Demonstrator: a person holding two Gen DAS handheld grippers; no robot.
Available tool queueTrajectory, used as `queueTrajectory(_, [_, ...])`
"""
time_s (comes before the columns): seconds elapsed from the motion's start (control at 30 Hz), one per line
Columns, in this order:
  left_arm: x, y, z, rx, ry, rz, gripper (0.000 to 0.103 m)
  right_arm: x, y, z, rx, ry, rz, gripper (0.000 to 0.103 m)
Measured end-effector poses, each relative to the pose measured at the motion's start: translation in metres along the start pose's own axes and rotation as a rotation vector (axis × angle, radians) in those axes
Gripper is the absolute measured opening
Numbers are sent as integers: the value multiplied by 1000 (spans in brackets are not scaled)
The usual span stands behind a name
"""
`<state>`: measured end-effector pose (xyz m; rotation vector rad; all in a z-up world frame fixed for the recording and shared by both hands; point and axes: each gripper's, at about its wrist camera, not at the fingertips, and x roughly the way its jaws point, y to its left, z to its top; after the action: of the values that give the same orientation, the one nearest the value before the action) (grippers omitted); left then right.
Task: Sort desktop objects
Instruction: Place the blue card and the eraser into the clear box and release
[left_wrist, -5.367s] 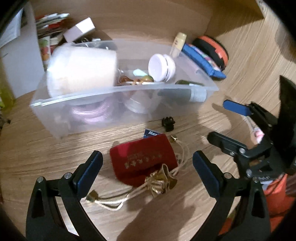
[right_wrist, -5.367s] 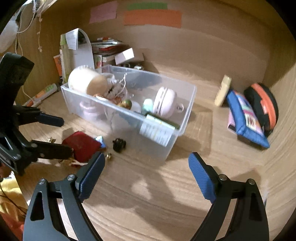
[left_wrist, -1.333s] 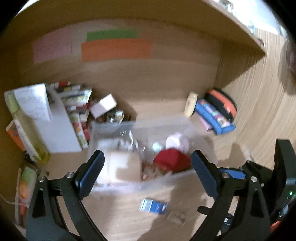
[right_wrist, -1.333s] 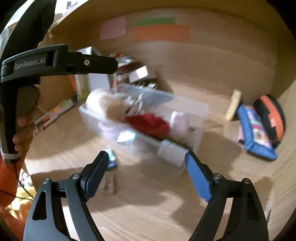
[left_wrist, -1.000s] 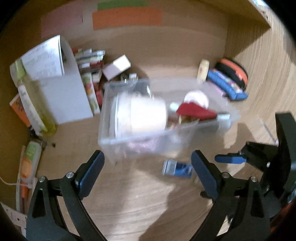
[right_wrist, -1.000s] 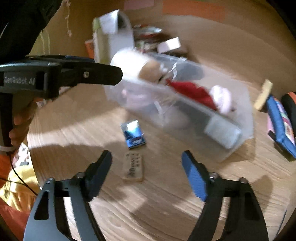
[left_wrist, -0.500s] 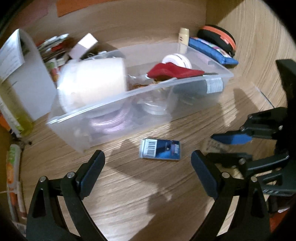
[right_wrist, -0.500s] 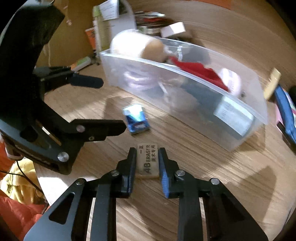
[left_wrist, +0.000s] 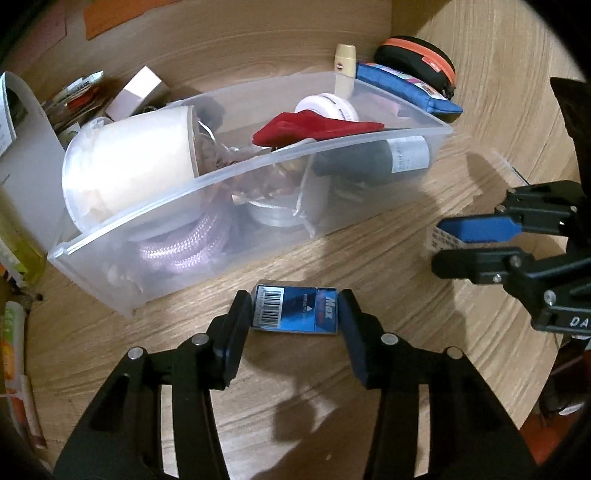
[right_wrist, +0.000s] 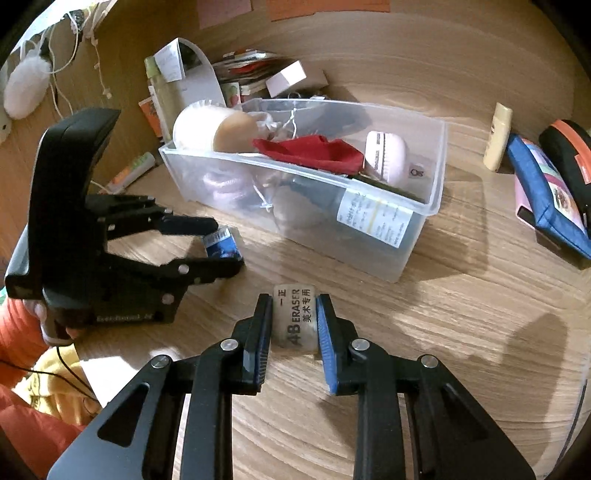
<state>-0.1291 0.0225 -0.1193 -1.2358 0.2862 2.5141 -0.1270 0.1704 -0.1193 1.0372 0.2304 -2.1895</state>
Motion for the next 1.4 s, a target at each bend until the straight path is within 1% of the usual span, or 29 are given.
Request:
queueTrajectory(0.1, [-9, -1, -3, -10, -21, 9, 47, -1, -1, 4, 2, -19, 2, 22])
queueTrajectory(0.3, [-44, 0, 9, -42, -130, -18, 47, -15, -10, 21, 12, -76, -22, 22])
queueTrajectory(0.43, [-69, 4, 27, -54, -223, -11, 47, -29, -16, 33, 14, -128, -44, 22])
queueTrajectory(0.5, [-77, 7, 38, -59, -266, 6, 47, -33, -20, 41, 14, -151, -57, 22])
queueTrajectory(0.6, [-77, 12, 56, -62, -312, 52, 48, -34, -24, 53, 18, -171, -62, 22])
queueTrajectory(0.67, [-72, 17, 67, -66, -312, 71, 48, -29, -25, 58, 16, -171, -69, 22])
queueTrajectory(0.8, [-61, 27, 80, -66, -307, 84, 48, -13, -31, 65, 27, -156, -60, 22])
queueTrajectory(0.9, [-50, 31, 89, -70, -305, 73, 48, -1, -35, 71, 39, -143, -48, 22])
queueTrajectory(1.07, [-31, 38, 98, -101, -278, 50, 48, 13, -35, 79, 30, -135, -46, 22])
queueTrajectory(1.17, [-21, 45, 98, -132, -267, 28, 48, 19, -35, 82, 18, -133, -73, 22])
queueTrajectory(1.23, [-17, 45, 97, -129, -264, 39, 52, 21, -33, 82, 6, -148, -106, 22])
queueTrajectory(1.27, [-17, 45, 97, -126, -265, 48, 61, 22, -31, 81, -4, -155, -118, 22])
queueTrajectory(1.3, [-17, 45, 96, -128, -269, 58, 67, 22, -28, 81, -15, -160, -136, 22])
queueTrajectory(1.33, [-18, 46, 96, -134, -277, 63, 80, 22, -26, 81, -25, -165, -153, 25])
queueTrajectory(1.37, [-20, 47, 95, -140, -287, 67, 85, 22, -25, 82, -32, -169, -162, 34])
queueTrajectory(1.4, [-22, 47, 95, -147, -299, 72, 85, 22, -23, 82, -41, -177, -175, 40])
